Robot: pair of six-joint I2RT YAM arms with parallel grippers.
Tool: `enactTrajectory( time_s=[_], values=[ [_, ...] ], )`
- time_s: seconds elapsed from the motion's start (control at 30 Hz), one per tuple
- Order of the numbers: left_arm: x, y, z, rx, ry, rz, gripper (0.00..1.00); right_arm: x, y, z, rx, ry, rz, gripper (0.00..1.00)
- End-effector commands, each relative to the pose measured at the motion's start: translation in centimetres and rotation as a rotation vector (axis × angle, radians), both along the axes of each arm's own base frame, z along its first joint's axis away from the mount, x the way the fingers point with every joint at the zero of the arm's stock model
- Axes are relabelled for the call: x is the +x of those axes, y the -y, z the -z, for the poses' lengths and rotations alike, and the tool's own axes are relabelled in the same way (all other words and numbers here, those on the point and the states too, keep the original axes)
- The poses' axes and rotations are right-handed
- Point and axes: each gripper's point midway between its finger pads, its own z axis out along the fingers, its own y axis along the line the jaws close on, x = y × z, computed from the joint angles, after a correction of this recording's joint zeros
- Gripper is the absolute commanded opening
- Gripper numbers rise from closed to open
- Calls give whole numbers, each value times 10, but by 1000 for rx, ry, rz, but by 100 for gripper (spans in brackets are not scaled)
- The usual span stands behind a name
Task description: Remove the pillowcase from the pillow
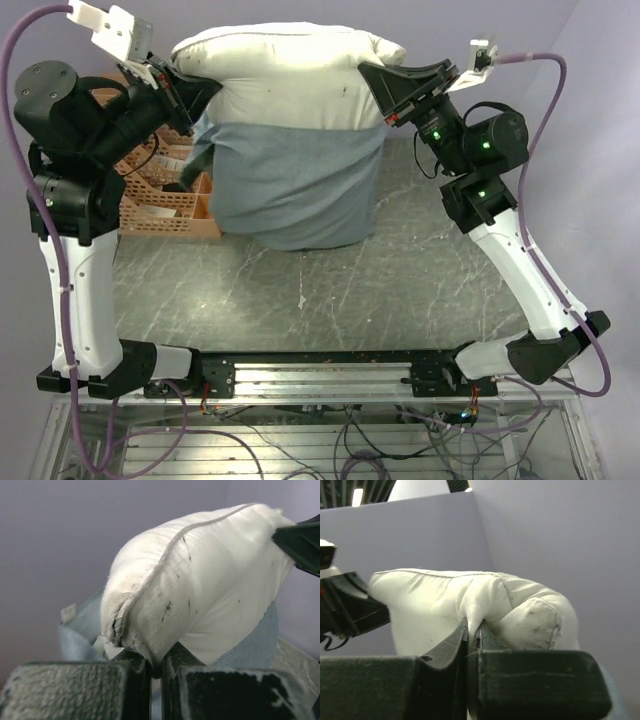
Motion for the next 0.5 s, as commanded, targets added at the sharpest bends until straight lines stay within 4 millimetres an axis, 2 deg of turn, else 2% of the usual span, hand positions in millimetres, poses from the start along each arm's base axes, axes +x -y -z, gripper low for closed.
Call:
enactTrajectory(
  time_s=[0.0, 0.07, 0.13, 0.17, 0.2, 0.3, 0.4, 0.47],
  values=[
    [-19, -5, -43, -58, 136, -14, 7, 33, 30, -8, 21, -67, 224, 0],
    [-19, -3, -36, -70, 113, -1, 7, 53, 34, 9, -40, -111, 294, 0],
    [-15, -3, -32, -82, 102, -6, 7, 66, 40, 24, -94, -145, 359, 0],
    [-12, -3, -28, -83, 87, -9, 7, 67, 41, 30, -112, -151, 373, 11],
    [-6, -3, -22, -80, 66, -14, 7, 66, 43, 36, -120, -151, 382, 25],
    [12, -6, 2, -57, 3, -53, 7, 55, 51, 47, -115, -129, 396, 46],
    [21, -9, 16, -48, -6, -104, 7, 36, 53, 53, -121, -71, 392, 53],
    [25, -8, 22, -23, -1, -122, 7, 16, 51, 53, -121, -30, 389, 56]
  ],
)
